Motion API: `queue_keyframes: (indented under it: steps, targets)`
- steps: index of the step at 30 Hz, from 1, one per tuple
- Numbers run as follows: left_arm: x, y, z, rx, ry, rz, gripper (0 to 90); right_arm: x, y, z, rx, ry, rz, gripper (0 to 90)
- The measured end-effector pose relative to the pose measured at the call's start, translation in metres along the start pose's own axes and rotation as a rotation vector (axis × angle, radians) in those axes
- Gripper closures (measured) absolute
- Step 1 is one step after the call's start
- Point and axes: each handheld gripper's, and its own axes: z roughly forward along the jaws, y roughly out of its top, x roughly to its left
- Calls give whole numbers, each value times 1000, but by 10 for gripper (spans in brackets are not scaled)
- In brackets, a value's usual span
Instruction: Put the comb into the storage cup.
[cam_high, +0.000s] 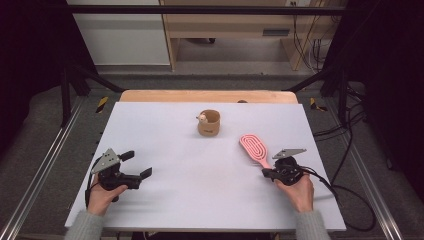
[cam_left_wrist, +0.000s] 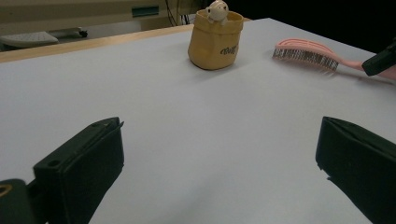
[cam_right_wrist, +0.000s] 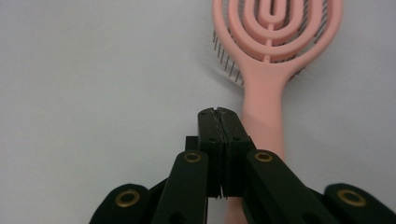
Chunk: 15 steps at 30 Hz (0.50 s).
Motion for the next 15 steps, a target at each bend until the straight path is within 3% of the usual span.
queue_keyframes:
  steps: [10, 15]
  targets:
    - [0, 0, 0, 0, 0, 1, 9, -6, -3, -3, 4, -7, 5, 877]
    - [0, 0, 0, 0, 0, 1, 9, -5, -2, -7, -24, 20, 7, 812]
